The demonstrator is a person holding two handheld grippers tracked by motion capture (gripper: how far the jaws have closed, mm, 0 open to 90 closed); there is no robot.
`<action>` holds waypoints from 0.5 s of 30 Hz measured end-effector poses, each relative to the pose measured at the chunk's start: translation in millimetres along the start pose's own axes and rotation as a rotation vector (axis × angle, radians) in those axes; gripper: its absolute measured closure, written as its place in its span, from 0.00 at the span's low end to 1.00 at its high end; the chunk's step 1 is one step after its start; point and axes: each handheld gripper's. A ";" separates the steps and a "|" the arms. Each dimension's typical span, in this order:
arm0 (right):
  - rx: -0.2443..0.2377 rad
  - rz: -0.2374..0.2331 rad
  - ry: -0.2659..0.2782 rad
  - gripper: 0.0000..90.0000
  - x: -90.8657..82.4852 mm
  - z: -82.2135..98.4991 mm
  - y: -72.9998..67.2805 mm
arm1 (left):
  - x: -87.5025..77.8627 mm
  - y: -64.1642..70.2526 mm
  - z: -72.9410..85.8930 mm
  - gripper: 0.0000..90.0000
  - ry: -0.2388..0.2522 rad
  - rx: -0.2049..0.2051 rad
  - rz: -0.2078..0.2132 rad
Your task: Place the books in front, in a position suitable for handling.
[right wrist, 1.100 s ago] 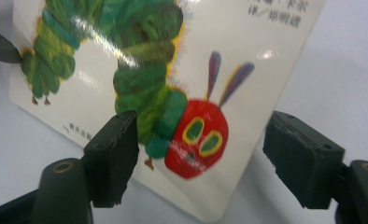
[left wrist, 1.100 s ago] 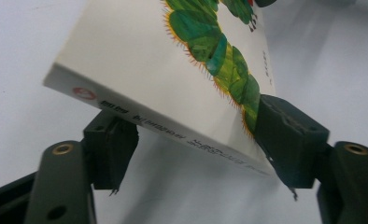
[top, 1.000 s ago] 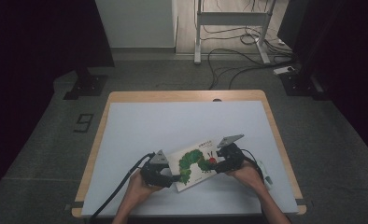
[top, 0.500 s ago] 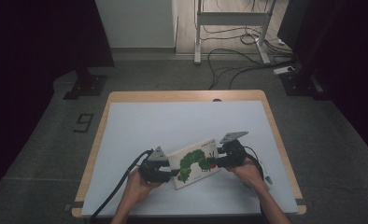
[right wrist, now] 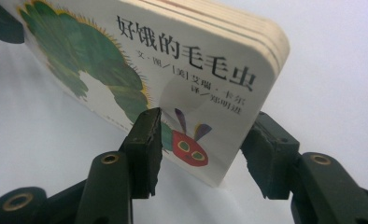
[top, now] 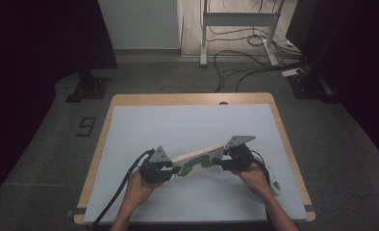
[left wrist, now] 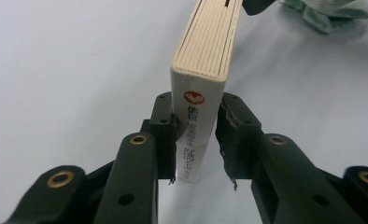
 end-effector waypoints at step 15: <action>0.006 -0.007 0.014 0.52 2.6 -3.0 -0.3 | 1.5 -5.2 3.6 0.74 0.019 0.040 -0.037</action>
Point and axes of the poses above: each handheld gripper's, and its own axes: x roughly forward along the jaws, z roughly out of its underside, y roughly to its right, and after that the axes turned 10 degrees about -z, right-handed
